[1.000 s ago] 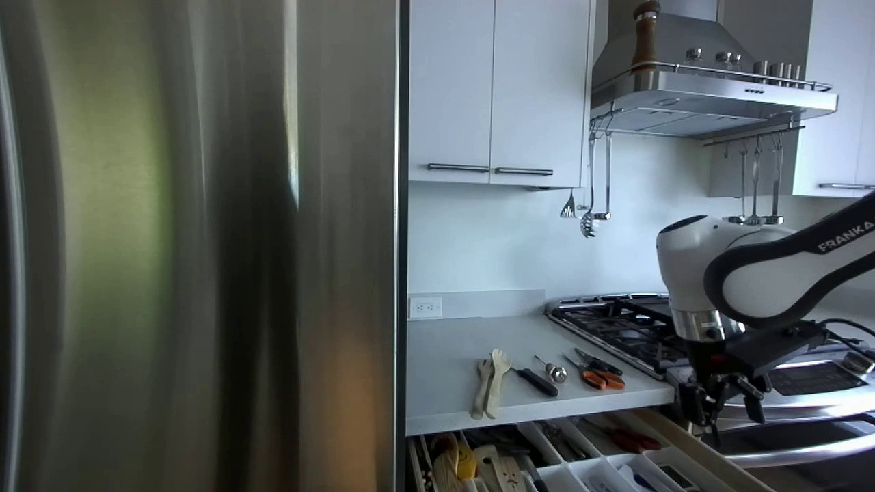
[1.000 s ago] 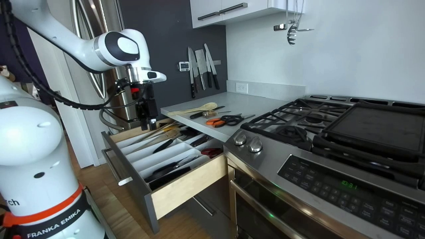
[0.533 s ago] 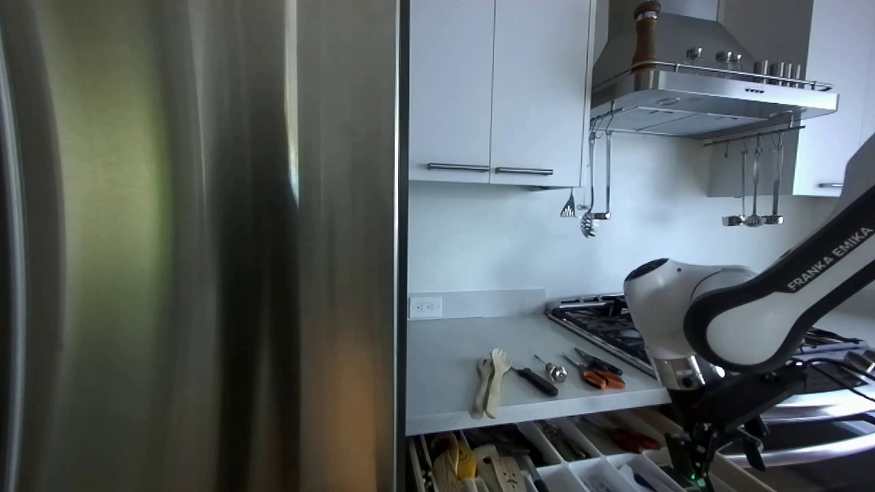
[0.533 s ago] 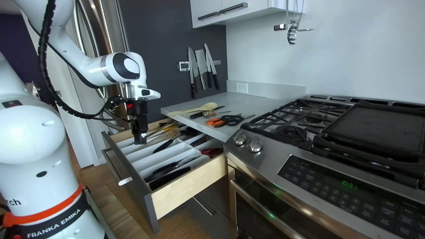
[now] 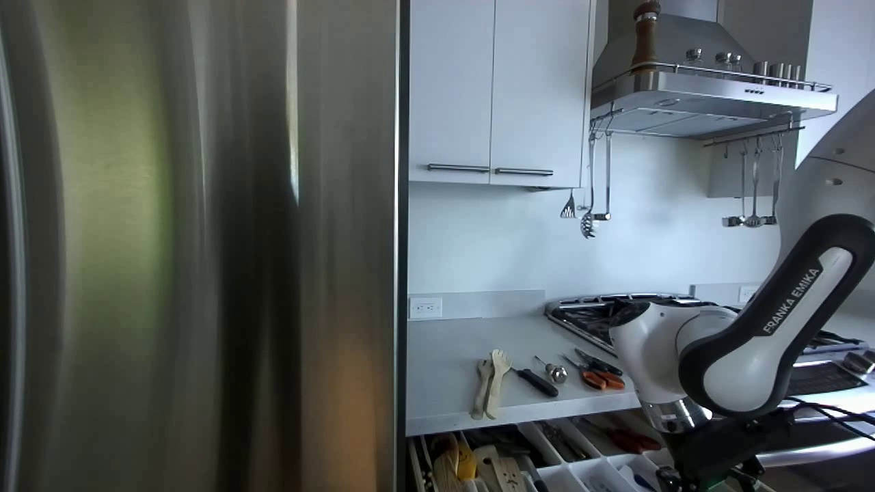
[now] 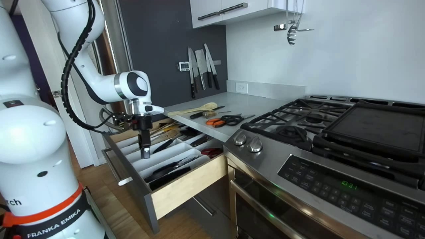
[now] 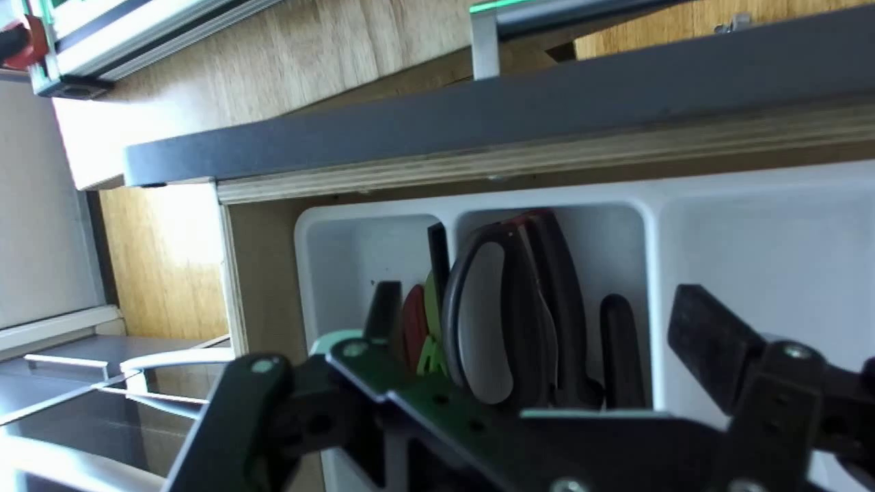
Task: Remove the scissors from the open drawer and put it on the counter
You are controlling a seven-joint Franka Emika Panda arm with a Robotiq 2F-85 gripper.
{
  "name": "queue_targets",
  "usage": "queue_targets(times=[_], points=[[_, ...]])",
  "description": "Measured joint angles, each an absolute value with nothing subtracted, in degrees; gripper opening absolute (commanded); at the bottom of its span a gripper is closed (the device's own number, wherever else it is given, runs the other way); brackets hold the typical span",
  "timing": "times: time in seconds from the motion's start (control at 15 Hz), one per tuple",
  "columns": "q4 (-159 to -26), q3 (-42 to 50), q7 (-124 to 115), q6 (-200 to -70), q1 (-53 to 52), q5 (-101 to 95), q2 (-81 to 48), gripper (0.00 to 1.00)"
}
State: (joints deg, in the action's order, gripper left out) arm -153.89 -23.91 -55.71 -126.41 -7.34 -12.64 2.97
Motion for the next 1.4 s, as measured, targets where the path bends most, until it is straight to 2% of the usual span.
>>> queue_targets(times=[0.4,0.8,1.27,1.4], points=[[-152.6,-18.2,-62.0,-129.9,-8.7,-20.1,-2.4,1.0],[-152.5,-17.0,-61.8,-130.0,-9.8,-20.1,-2.5,1.0],[-153.3,-12.2,-61.5,-136.1,-9.8,-25.5,-2.8,1.0],[-153.6,-11.1,-61.0,-136.8,-9.8,-27.0,-3.3,0.75]])
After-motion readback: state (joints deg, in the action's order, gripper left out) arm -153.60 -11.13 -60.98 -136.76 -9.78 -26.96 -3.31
